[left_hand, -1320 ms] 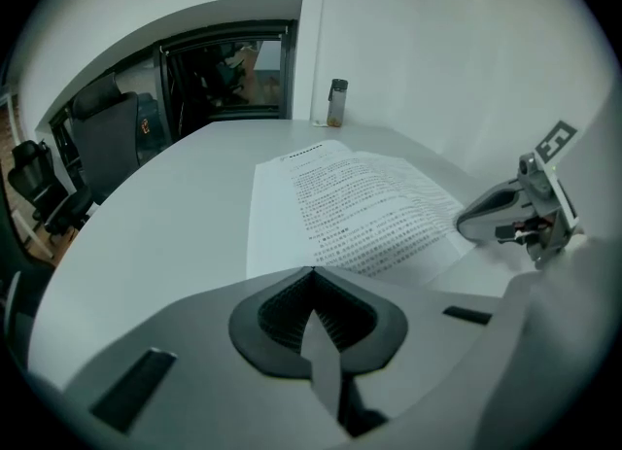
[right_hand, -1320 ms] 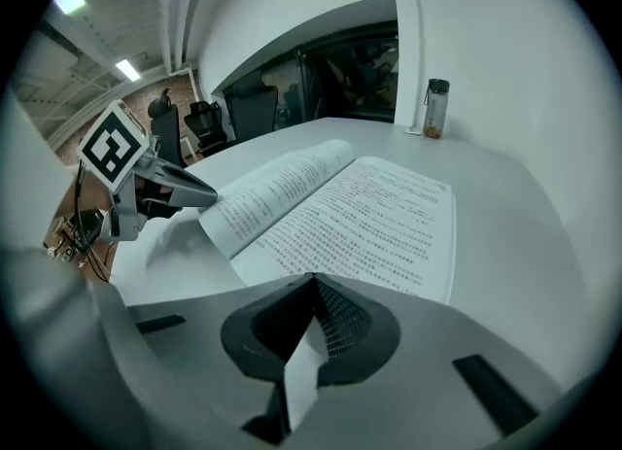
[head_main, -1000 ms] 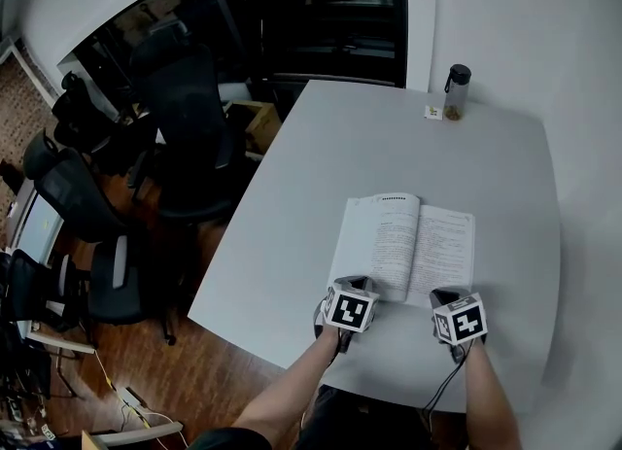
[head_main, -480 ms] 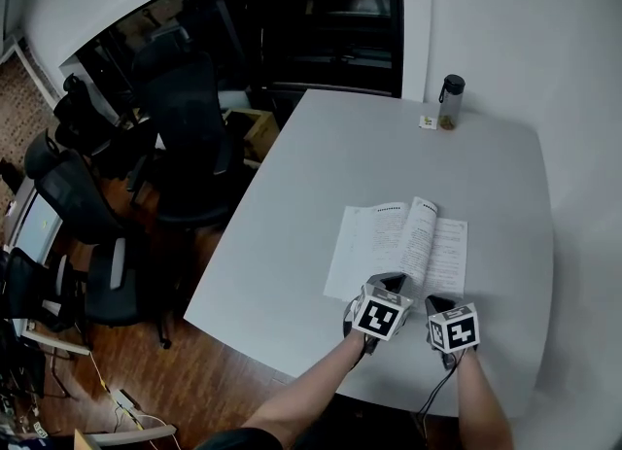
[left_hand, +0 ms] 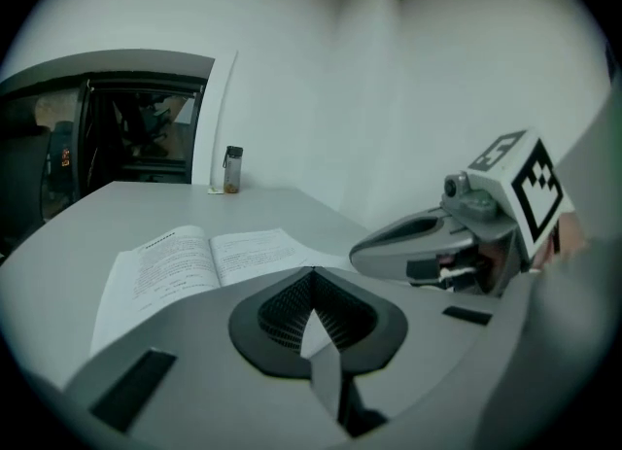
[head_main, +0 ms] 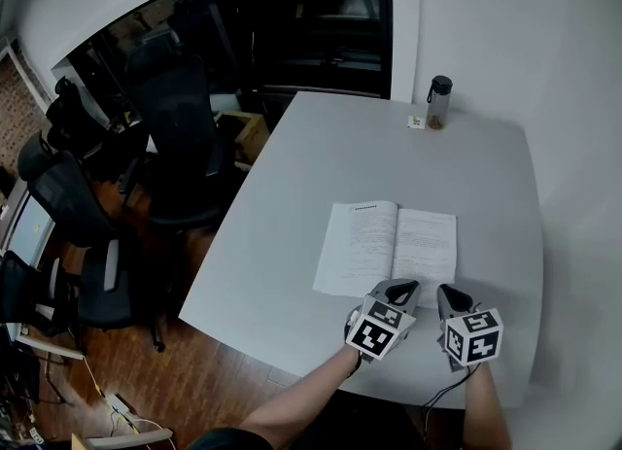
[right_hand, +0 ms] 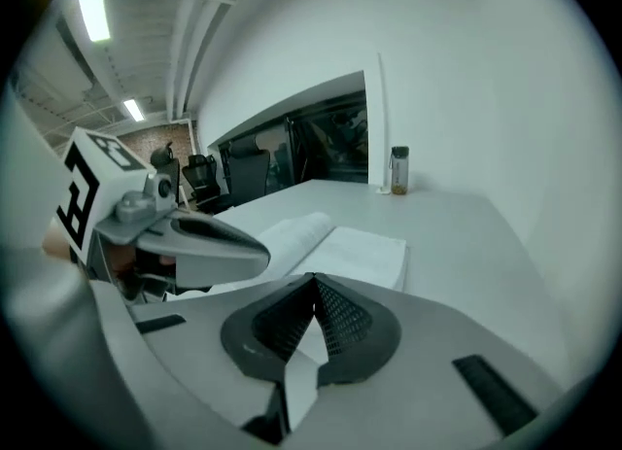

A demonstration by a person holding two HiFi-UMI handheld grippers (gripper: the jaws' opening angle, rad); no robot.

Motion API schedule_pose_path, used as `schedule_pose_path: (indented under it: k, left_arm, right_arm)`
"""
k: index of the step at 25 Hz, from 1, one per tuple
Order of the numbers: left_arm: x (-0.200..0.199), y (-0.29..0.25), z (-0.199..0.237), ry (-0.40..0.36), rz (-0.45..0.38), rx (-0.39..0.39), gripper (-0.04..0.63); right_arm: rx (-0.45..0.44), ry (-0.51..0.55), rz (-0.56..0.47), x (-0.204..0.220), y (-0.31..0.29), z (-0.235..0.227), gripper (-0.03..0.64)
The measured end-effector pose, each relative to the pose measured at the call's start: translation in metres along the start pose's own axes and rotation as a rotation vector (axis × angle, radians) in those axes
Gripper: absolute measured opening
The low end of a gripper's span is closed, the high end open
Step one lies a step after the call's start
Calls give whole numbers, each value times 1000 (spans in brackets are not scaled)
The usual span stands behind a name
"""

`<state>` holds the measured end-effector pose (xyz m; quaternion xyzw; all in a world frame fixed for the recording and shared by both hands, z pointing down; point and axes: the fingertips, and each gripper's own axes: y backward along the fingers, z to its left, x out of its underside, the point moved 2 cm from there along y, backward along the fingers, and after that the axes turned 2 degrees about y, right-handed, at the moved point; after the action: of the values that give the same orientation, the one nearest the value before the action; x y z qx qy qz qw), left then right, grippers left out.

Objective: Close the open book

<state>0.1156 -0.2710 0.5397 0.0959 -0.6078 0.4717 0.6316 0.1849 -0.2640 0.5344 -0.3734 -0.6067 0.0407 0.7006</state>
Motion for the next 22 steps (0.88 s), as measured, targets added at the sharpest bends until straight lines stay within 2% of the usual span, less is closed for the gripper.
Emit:
schedule_pose_path:
  k: [3, 7, 9, 11, 15, 17, 22]
  left_arm:
    - [9, 25, 6, -5, -2, -30, 5]
    - [42, 55, 37, 56, 36, -130, 5]
    - [59, 70, 54, 91, 57, -187, 5]
    - [73, 86, 72, 124, 71, -240, 5]
    - [99, 117, 100, 215, 71, -317, 5]
    - [109, 130, 107, 257, 64, -343, 5]
    - [122, 154, 118, 311, 52, -381, 5]
  right_arm:
    - [-46, 43, -71, -29, 2, 18, 5]
    - [-185, 162, -66, -42, -25, 67, 8]
    - [-255, 237, -32, -38, -41, 93, 103]
    - [-312, 321, 9, -34, -59, 116, 146]
    - [-398, 549, 120, -15, -96, 155, 226]
    - [-417, 697, 173, -7, -110, 167, 235]
    - [-386, 986, 295, 9, -137, 175, 235]
